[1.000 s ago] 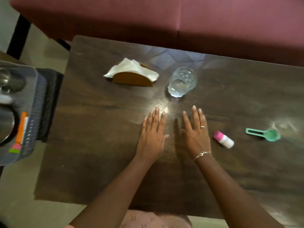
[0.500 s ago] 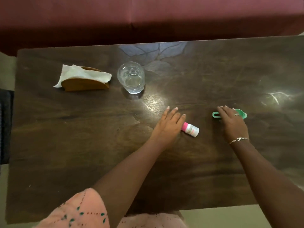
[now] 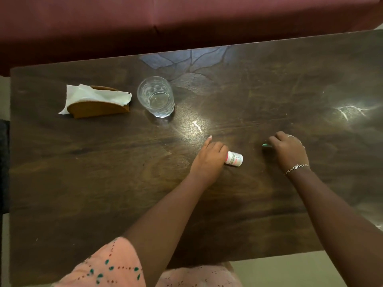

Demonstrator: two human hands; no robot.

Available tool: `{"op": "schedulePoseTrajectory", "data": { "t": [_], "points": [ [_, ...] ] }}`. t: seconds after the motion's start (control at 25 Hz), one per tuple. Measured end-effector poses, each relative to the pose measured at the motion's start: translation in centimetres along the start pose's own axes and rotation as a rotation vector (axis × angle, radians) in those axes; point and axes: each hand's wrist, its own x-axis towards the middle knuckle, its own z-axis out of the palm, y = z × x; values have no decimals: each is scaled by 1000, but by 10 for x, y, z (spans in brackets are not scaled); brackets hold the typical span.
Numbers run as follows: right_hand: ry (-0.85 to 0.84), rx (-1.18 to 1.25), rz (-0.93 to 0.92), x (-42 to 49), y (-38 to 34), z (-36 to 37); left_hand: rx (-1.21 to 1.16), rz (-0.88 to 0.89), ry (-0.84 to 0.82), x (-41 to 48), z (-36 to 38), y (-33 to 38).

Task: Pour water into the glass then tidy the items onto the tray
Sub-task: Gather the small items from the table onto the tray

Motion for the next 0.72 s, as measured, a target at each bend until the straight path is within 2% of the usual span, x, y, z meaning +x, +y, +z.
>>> {"op": "schedulePoseTrajectory", "data": {
  "t": [0.16,0.24,0.36,0.6,0.72],
  "points": [
    [129,53,58,-14,-36,-16,-198,-144,107,-40,-34,-18],
    [242,128,36,-18,-67,-25,-248,-209,161,-68,-55,-37],
    [318,222,-26,-20,-127,-35,-328,-332,267,-110,-83,-73],
    [287,434,-162,-4,-280,-47,-349,-557,481,-215,-139,-164],
    [296,512,-266,11,-356,-44,-285,-659,620,-273,-169,-213]
  ]
}}
